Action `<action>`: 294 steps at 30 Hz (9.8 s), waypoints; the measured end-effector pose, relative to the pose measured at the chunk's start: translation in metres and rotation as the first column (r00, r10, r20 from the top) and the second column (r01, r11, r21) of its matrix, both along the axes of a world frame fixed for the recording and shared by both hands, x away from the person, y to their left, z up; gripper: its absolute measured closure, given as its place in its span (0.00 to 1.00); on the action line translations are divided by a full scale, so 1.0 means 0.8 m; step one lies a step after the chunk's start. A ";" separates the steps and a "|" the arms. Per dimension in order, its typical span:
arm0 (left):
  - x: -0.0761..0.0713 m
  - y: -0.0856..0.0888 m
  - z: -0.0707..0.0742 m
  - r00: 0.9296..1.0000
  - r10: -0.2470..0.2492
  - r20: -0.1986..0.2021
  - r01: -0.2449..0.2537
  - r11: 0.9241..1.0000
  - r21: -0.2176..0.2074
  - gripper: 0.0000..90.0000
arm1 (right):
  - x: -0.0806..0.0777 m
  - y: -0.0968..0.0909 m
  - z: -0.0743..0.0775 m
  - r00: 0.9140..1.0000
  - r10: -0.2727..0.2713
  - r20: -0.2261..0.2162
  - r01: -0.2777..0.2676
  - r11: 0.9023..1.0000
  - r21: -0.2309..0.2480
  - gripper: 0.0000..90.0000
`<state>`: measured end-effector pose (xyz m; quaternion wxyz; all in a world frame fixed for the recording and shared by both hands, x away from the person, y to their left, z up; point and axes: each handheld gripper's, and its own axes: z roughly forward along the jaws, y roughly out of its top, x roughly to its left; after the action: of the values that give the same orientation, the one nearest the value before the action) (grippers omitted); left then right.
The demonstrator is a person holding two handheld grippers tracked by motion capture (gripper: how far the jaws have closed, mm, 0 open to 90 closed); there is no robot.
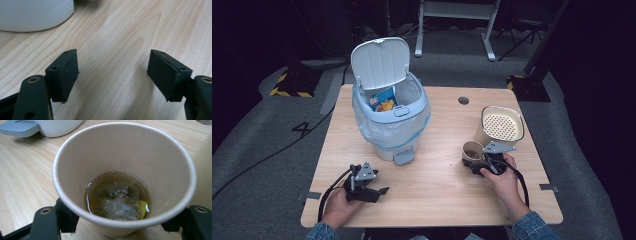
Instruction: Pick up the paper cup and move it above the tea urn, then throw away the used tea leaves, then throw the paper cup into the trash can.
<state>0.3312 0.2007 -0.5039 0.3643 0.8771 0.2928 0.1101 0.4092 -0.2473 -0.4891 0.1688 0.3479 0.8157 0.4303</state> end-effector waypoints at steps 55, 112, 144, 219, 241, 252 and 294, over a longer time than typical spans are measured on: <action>0.001 -0.001 0.000 1.000 0.023 0.000 -0.023 1.000 0.004 0.28 | -0.043 -0.121 0.182 0.999 -0.051 0.016 0.050 0.998 0.048 0.35; -0.001 -0.002 0.000 0.999 0.035 0.001 -0.035 0.999 0.003 0.28 | 0.091 -0.174 0.213 0.991 0.072 0.112 -0.030 0.940 -0.340 0.36; 0.000 -0.002 0.000 0.999 0.036 -0.001 -0.036 0.999 0.003 0.27 | 0.095 -0.110 0.192 0.871 0.421 0.253 0.073 0.399 -0.914 0.36; 0.001 -0.002 0.000 0.999 0.033 -0.001 -0.033 0.999 0.002 0.27 | 0.072 -0.122 0.236 0.963 0.034 0.269 0.062 0.937 -0.344 0.35; 0.002 -0.004 0.000 1.000 0.030 -0.001 -0.030 1.000 0.002 0.27 | 0.050 -0.072 0.269 0.984 0.121 0.134 -0.116 0.992 -0.043 0.34; -0.001 -0.003 0.000 0.999 0.043 -0.001 -0.043 0.999 0.003 0.27 | 0.050 0.010 0.291 0.967 0.220 0.128 -0.222 0.975 0.002 0.34; 0.007 -0.006 0.000 0.999 0.038 0.001 -0.038 0.999 0.002 0.26 | 0.117 0.234 0.319 0.929 0.355 0.101 -0.362 0.930 0.062 0.33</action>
<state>0.3369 0.1961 -0.5038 0.3614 0.8718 0.3090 0.1177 0.5029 -0.0600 -0.2340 0.1091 0.1799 0.8395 0.5010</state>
